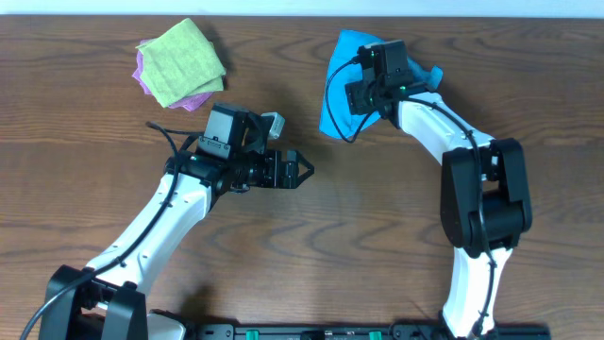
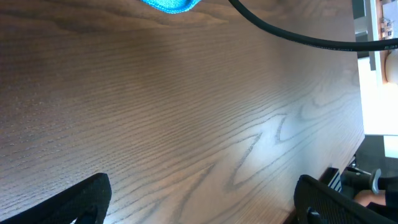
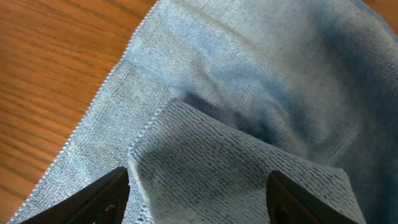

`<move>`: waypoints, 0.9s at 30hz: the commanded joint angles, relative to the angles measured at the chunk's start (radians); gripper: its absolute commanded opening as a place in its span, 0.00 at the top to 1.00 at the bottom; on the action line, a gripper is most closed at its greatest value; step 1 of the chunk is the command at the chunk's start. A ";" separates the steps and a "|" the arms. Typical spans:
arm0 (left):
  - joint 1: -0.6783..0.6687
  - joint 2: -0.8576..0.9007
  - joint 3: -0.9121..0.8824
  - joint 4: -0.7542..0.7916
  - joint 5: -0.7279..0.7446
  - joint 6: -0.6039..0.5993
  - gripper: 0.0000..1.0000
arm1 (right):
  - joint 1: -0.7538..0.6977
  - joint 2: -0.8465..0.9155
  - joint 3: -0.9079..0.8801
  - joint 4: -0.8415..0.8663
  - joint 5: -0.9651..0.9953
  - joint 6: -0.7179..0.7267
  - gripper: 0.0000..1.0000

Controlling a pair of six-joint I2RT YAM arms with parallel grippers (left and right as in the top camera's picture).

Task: Fold the cloth

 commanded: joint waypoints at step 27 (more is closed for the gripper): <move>-0.002 0.003 0.019 -0.022 0.018 -0.003 0.05 | 0.053 0.068 0.031 0.064 0.095 0.003 0.98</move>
